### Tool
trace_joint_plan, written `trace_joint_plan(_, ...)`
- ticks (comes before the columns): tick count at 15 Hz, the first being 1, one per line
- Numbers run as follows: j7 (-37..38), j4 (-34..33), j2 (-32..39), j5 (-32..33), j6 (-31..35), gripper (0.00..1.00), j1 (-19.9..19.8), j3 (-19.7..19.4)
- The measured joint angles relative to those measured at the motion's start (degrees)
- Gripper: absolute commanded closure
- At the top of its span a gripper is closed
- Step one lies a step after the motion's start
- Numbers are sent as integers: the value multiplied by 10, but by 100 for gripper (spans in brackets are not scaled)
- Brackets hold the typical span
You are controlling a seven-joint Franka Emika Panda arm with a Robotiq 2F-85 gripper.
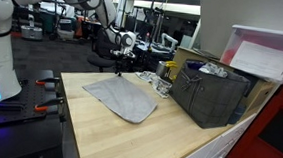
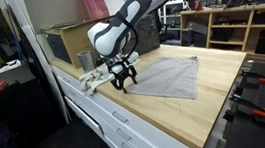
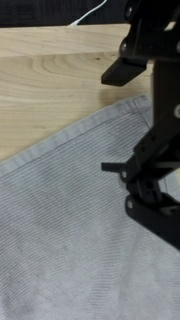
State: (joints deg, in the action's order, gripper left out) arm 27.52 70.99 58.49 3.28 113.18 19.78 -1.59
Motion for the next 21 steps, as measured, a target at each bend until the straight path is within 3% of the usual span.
trace_joint_plan(5, 0, 0, 3, 0, 1, 90, 0, -1)
trace_joint_plan(7, 0, 0, 3, 0, 2, 99, 0, -1)
trace_joint_plan(15, 0, 2, -9, 0, 6, 100, -1, -5)
trace_joint_plan(21, -27, 57, -102, 0, 5, 100, -35, -8)
